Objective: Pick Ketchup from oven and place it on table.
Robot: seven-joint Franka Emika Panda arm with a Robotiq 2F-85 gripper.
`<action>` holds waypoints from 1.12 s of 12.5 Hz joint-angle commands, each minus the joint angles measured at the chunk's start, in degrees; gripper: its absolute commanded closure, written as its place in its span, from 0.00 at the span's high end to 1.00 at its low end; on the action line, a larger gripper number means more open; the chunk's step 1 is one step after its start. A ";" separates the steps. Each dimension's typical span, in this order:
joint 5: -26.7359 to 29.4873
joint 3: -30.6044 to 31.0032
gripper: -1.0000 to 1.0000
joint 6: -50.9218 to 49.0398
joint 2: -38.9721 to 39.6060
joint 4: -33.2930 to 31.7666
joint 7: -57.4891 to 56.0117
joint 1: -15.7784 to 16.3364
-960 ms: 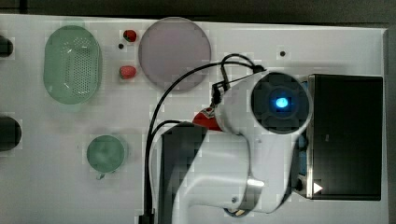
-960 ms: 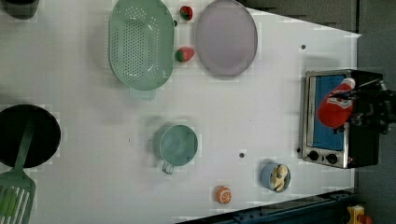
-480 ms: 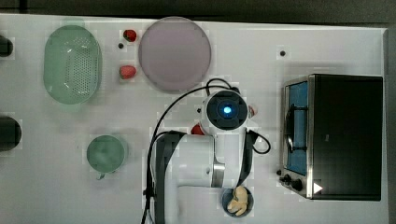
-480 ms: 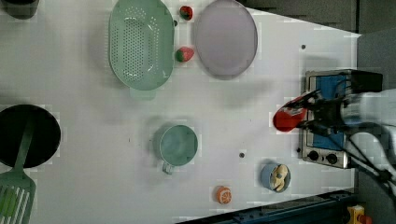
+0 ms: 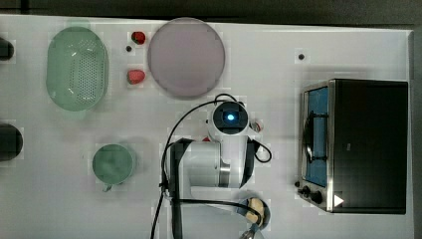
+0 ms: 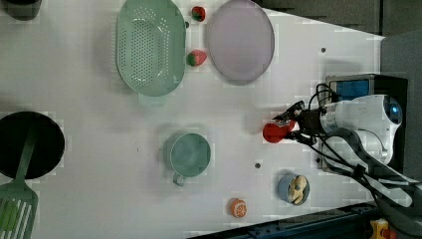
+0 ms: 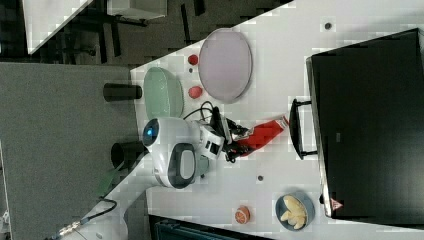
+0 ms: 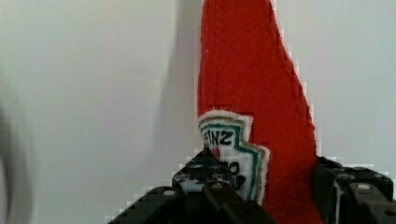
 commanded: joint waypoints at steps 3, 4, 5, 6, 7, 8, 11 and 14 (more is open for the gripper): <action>0.82 -0.12 0.63 2.64 -1.77 0.81 1.76 -0.30; 0.82 -0.13 0.74 2.74 -1.92 0.85 1.75 -0.30; 0.82 0.06 0.89 2.91 -2.82 1.26 1.76 -0.26; 0.82 0.17 1.00 1.64 -4.98 2.13 1.75 -0.20; 0.85 0.17 1.00 -1.01 -6.82 3.18 1.75 -0.20; 0.91 0.14 1.00 -4.06 -8.86 4.69 1.75 -0.21; 0.90 0.18 1.00 -15.64 -15.05 11.47 1.75 -0.19; 0.80 0.11 1.00 -29.14 -20.67 20.72 1.75 -0.18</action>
